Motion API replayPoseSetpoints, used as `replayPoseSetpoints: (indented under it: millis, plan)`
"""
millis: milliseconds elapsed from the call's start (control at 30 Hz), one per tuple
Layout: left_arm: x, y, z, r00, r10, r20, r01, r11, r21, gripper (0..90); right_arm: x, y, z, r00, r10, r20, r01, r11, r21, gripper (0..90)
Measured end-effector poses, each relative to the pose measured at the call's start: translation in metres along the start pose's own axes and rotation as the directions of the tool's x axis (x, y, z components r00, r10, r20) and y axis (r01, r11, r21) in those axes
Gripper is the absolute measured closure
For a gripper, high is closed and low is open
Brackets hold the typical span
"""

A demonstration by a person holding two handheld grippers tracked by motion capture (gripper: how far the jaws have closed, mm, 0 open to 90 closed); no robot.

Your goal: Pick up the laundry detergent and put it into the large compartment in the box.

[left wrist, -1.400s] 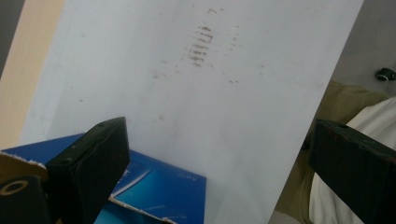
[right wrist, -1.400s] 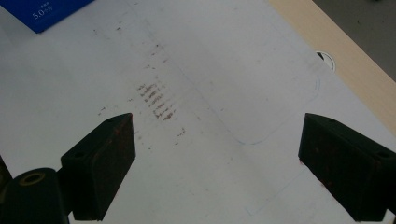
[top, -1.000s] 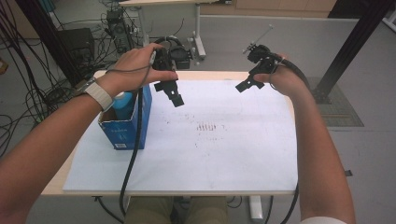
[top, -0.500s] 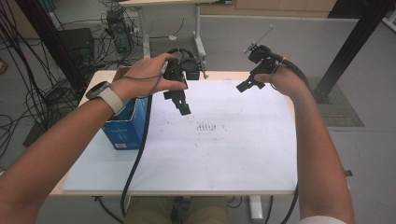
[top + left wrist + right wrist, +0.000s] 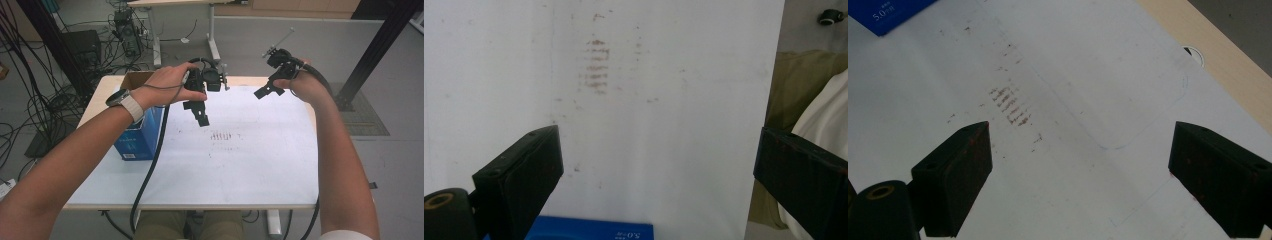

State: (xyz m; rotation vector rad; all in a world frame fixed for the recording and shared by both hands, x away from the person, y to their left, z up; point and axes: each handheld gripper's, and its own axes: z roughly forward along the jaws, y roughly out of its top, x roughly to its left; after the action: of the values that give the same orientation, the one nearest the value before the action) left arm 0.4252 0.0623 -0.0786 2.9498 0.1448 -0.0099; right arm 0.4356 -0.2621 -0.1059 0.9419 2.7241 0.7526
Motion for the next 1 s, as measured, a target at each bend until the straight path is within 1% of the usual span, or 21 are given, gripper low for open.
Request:
replayPoseSetpoints:
  millis: [33,100,333,533,567,700,1000]
  plan:
    - [0.0024,0.0004,0.0007,1.0000,-0.002,0.005,0.002,1.0000,0.002,6.0,-0.0003,-0.0003,-0.0004,1.0000,-0.001,0.001,0.001,1.000,-0.001,10.4]
    - [0.0040,0.0004,0.0030,1.0000,-0.003,-0.002,0.003,1.0000,0.003,6.1,-0.0007,-0.0008,-0.0008,1.0000,0.004,0.002,-0.004,1.000,-0.001,10.4]
    - [0.0105,0.0024,0.0063,1.0000,0.001,0.004,-0.001,0.9999,0.016,6.2,-0.0033,-0.0018,-0.0003,1.0000,0.008,0.002,-0.008,1.000,-0.001,10.4]
    - [0.0091,-0.0006,0.0067,1.0000,0.004,-0.005,-0.004,0.9999,0.010,6.2,-0.0038,-0.0010,0.0015,1.0000,0.009,0.001,-0.009,1.000,0.002,10.4]
    - [0.0099,-0.0014,0.0067,1.0000,0.006,-0.001,-0.006,1.0000,0.008,6.2,-0.0037,-0.0007,0.0018,1.0000,0.008,0.001,-0.008,1.000,0.003,10.4]
    - [0.0095,-0.0030,0.0063,1.0000,0.001,-0.006,-0.001,1.0000,0.006,6.2,-0.0038,-0.0004,0.0021,1.0000,0.008,0.003,-0.008,1.000,0.005,10.4]
    - [0.0088,-0.0016,0.0080,0.9999,0.001,-0.014,0.000,0.9998,0.019,6.1,-0.0045,-0.0020,0.0028,0.9999,0.011,0.002,-0.011,1.000,0.006,10.4]
